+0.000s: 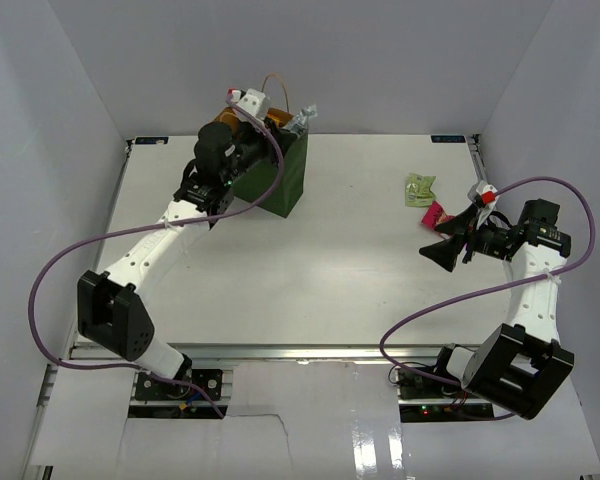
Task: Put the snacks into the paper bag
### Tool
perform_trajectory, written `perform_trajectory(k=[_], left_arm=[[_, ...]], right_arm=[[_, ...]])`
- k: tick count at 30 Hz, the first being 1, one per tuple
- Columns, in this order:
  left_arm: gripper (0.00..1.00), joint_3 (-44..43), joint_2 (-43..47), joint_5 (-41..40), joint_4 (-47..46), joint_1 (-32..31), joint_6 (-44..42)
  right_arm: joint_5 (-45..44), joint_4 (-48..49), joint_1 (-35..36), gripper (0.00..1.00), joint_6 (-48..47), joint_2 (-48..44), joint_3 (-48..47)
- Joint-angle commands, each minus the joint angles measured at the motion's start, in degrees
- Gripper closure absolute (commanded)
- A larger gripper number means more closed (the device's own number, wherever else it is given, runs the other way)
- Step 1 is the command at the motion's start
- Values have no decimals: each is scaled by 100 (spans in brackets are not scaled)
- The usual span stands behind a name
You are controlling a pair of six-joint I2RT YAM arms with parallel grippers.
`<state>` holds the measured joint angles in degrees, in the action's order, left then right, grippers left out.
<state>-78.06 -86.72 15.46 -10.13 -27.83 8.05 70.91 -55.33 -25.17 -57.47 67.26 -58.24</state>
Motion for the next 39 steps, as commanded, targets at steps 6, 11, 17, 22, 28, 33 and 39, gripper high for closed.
perform_trajectory(k=[6,11,17,22,28,33,39], left_arm=[[100,-1112,-538,-843,1443,428,179],[100,-1721,-1066,-1151,1874,437,91],[92,-1651,-1093,-1388,1883,437,47],[58,-1563,-961,-1380,1839,437,30],[34,-1572,-768,-949,1760,428,188],[28,-1362,-347,-414,1673,428,380],[19,558,1400,1115,506,358,1407]], right_arm=[[203,-83,-41,10,-97,67,-109],[203,-101,-41,10,-106,67,-109],[203,-92,-41,10,-124,94,-100],[195,-101,-41,10,-124,111,-100],[142,-92,-41,10,-115,111,-100],[-304,554,-41,10,627,94,-13],[-3254,3268,230,10,3237,-240,602]])
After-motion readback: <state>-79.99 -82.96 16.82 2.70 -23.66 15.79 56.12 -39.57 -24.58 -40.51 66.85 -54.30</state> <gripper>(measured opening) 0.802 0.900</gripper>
